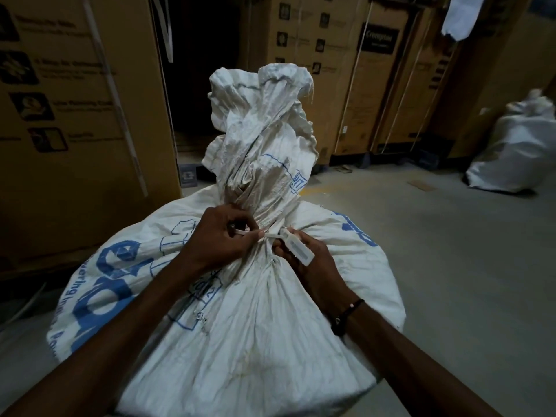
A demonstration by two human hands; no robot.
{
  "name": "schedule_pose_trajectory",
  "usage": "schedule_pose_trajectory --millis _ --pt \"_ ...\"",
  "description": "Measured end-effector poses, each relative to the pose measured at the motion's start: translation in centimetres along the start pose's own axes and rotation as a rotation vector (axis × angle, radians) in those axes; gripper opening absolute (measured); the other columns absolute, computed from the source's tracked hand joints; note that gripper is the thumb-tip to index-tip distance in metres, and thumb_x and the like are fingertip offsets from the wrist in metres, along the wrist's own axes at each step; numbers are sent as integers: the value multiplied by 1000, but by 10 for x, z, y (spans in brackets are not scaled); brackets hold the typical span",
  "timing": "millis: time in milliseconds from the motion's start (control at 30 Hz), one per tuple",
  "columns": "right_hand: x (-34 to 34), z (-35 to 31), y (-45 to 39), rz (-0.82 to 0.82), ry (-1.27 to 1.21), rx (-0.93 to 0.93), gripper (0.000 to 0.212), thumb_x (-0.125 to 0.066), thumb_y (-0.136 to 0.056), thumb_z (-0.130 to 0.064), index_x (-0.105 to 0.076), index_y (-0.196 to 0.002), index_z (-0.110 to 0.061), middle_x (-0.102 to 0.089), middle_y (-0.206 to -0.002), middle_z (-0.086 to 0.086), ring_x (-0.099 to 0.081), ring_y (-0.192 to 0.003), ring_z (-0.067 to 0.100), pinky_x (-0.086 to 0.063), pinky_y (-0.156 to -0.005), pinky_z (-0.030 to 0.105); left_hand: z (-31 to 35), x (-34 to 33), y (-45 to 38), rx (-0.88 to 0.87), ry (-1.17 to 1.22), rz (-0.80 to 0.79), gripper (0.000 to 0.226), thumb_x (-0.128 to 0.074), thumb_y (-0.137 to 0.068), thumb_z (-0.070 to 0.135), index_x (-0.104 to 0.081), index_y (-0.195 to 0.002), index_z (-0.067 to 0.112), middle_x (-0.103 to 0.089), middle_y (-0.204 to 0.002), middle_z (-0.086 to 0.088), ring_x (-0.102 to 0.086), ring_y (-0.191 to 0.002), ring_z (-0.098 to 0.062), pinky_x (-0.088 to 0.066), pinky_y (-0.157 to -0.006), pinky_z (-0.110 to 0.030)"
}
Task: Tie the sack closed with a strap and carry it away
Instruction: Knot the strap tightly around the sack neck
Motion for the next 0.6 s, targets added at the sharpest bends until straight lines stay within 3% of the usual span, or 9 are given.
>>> schedule_pose_trajectory --millis 67,167,367,500,600 --pt "-1 -3 1 -4 23 16 25 -74 -94 7 -64 -115 14 -71 -97 11 -75 -84 10 -62 -87 22 3 2 1 -11 -12 26 19 -78 -78 38 -77 -71 21 -71 -64 -5 -67 -62 -24 -48 -56 -38" --pt "0 -11 3 14 83 51 19 -57 -103 14 -62 -122 16 -70 -104 17 -77 -85 6 -61 -83 18 8 6 3 -27 9 64 14 -81 -76 33 -77 -71 21 -70 -65 -5 -65 -61 -19 -49 -56 -35" --pt "-1 -21 4 25 45 24 23 -48 -109 10 -62 -125 18 -76 -94 10 -78 -84 7 -61 -80 16 18 7 7 -51 15 113 12 -90 -75 16 -79 -74 16 -67 -76 -1 -64 -71 -12 -46 -58 -15" --pt "-4 -19 4 48 -87 -30 24 -47 -112 1 -68 -117 8 -80 -96 13 -80 -91 18 -65 -83 24 21 7 7 -91 -10 169 11 -91 -74 16 -79 -75 15 -64 -75 0 -63 -64 -12 -49 -55 -23" --pt "-7 -23 4 50 -169 -49 26 -47 -112 -5 -72 -109 2 -81 -95 13 -79 -92 21 -66 -85 27 23 8 7 -120 -24 215 11 -87 -73 24 -79 -76 16 -63 -74 -2 -62 -61 -12 -46 -52 -20"
Point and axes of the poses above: each hand's wrist, its own y-axis away from the middle knuckle, its own x-axis out of the back of the hand, z = x × y, the point moved 7 cm from there along -y, towards the middle knuckle
